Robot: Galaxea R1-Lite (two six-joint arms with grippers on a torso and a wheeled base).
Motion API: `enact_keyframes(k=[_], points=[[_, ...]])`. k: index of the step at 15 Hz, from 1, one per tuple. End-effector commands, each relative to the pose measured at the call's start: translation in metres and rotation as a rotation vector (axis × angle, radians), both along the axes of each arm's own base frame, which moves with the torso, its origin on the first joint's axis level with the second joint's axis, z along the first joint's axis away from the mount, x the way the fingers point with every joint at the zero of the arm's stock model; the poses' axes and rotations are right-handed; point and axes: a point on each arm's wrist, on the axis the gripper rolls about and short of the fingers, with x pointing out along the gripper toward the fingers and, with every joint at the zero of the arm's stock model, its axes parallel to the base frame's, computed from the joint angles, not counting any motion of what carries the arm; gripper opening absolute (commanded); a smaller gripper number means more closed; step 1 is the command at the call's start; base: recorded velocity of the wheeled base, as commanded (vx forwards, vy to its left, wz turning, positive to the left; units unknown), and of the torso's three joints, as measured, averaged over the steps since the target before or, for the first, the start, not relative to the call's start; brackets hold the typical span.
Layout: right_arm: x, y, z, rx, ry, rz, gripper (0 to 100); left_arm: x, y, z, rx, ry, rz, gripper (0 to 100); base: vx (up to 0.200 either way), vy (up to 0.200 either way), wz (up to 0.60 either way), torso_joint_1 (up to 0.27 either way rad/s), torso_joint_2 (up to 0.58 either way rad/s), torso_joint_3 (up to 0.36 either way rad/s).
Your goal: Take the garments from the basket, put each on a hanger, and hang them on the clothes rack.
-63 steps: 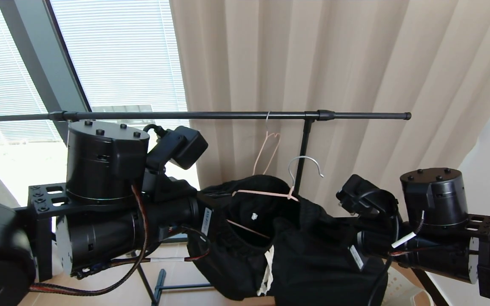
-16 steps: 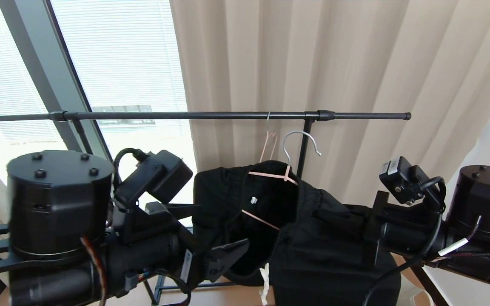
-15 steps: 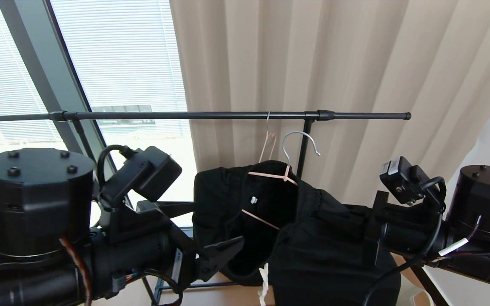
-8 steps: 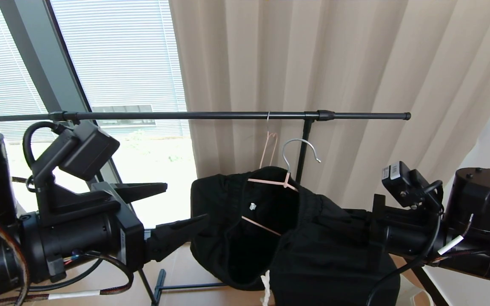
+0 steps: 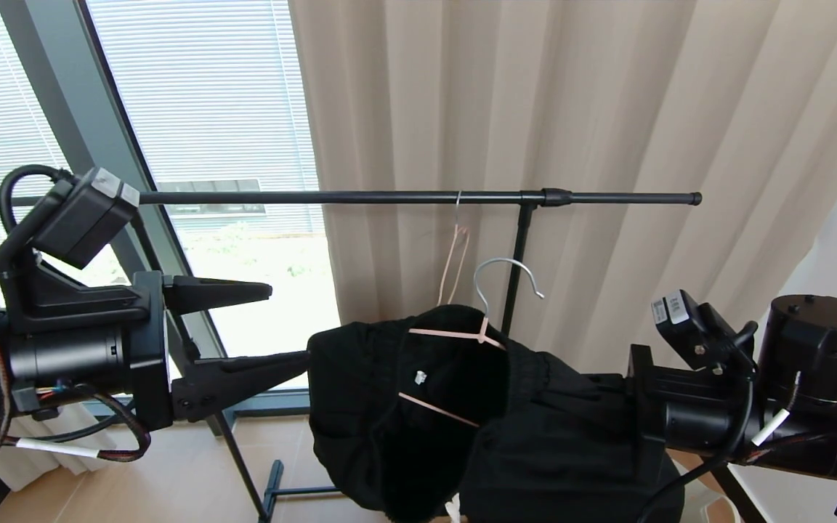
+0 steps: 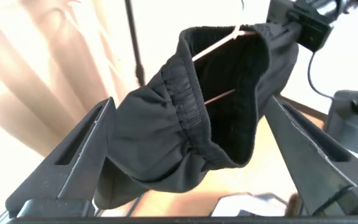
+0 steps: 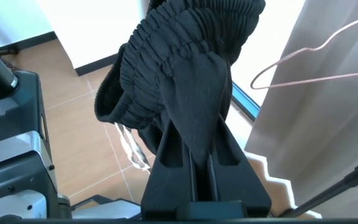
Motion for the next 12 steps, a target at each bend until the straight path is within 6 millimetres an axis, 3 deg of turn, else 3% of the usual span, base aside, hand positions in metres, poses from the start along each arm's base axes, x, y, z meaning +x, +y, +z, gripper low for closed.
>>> enact_keyframes(k=[1, 5, 8, 12], points=[[-0.001, -0.001, -0.002, -0.004, 0.006, 0.002, 0, 0.015, -0.002, 0.006, 0.003, 0.030, -0.035, 100, 0.000, 0.000, 0.00, 0.000, 0.00, 0.000], [-0.003, -0.002, -0.005, -0.011, 0.001, 0.009, 0, 0.049, 0.006, -0.019, 0.250, -0.078, -0.119, 100, 0.000, 0.000, 0.00, 0.000, 0.00, 0.000], [-0.003, -0.004, -0.008, 0.012, 0.006, 0.075, 0, 0.059, 0.020, -0.019, 0.307, -0.127, -0.192, 100, 0.000, 0.000, 0.00, 0.000, 0.00, 0.000], [-0.001, -0.003, -0.008, 0.019, -0.005, 0.090, 0, 0.063, 0.018, -0.020, 0.327, -0.116, -0.279, 100, 0.000, 0.000, 0.00, 0.000, 0.00, 0.000]])
